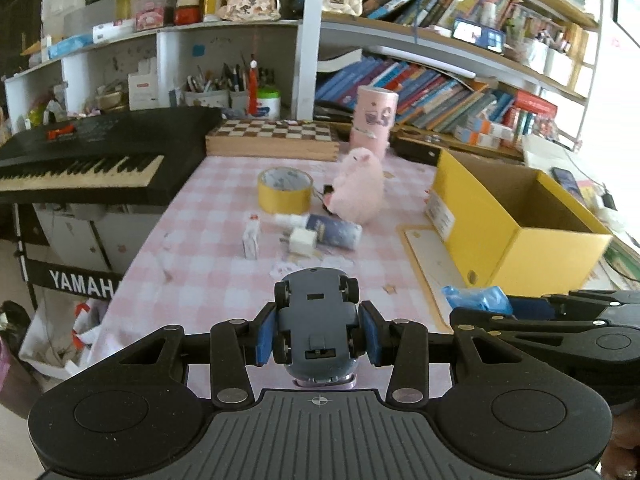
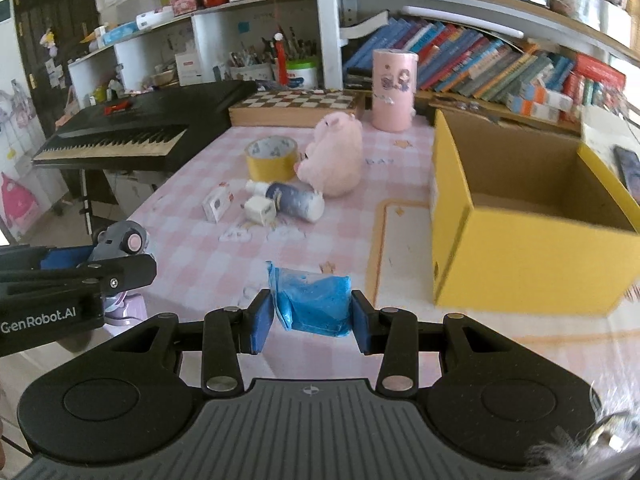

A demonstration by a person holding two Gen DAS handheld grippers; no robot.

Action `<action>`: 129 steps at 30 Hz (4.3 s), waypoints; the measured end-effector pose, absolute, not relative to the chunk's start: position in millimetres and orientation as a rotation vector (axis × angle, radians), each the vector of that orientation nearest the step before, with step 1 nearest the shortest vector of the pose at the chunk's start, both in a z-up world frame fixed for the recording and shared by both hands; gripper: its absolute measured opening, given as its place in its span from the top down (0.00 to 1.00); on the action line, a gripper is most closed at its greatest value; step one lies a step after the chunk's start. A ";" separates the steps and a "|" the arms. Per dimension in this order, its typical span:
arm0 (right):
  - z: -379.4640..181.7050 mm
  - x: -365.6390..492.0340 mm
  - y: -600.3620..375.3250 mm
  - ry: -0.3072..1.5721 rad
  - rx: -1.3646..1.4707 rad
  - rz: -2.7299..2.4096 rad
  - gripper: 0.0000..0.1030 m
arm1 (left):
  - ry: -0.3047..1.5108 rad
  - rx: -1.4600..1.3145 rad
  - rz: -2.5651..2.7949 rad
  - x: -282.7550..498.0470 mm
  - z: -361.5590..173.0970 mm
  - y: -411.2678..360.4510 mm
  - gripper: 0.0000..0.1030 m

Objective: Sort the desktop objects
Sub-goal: 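Carry the grey car and blue cloth toward the yellow box with both grippers, then lower both grippers into the yellow box and open them to release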

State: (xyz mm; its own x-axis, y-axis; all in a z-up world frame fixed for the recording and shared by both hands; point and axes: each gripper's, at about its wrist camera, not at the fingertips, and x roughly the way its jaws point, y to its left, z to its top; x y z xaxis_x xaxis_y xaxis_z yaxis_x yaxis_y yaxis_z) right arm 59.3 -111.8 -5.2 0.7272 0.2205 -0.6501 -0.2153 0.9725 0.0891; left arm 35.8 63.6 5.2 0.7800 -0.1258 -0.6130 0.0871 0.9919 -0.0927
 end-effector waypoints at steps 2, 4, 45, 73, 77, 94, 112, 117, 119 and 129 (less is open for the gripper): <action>-7.2 45.8 -116.5 0.722 0.019 0.218 0.63 | 0.662 -0.057 -0.131 26.0 4.5 61.0 0.60; -9.2 31.9 -120.5 0.726 0.021 0.195 0.63 | 0.659 -0.051 -0.153 17.4 4.4 57.3 0.60; -10.9 -39.3 -223.5 0.754 0.183 -0.167 0.63 | 0.638 0.103 -0.555 11.8 4.9 -54.6 0.60; -10.4 -29.7 -220.8 0.794 0.195 -0.162 0.63 | 0.648 0.133 -0.617 17.4 6.4 -59.3 0.60; -9.6 -26.6 -226.7 0.800 0.197 -0.158 0.63 | 0.649 0.134 -0.617 23.6 7.3 -65.9 0.60; 43.6 46.2 -290.0 0.655 0.055 -0.034 0.63 | 0.530 0.069 -0.562 90.2 52.0 -122.7 0.60; 46.7 236.2 -341.3 0.670 -0.438 0.321 0.63 | 0.639 0.121 -0.398 240.8 41.8 -207.8 0.60; 10.8 285.6 -331.8 0.740 -0.657 0.410 0.63 | 0.769 0.149 -0.341 286.8 8.7 -221.1 0.60; -5.2 301.8 -329.8 0.772 -0.714 0.438 0.63 | 0.819 0.164 -0.333 299.9 -4.5 -226.3 0.60; -47.8 345.5 -325.8 0.912 -0.817 0.549 0.63 | 0.948 0.220 -0.276 335.0 -34.5 -234.1 0.59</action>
State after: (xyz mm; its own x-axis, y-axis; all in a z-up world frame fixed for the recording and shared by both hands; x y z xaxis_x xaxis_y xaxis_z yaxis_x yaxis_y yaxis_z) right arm 345.5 -325.8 -47.8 0.5136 0.0783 -0.8545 -0.7180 0.5844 -0.3780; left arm 335.0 -234.1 -34.5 0.5529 -0.1360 -0.8220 0.3274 0.9427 0.0643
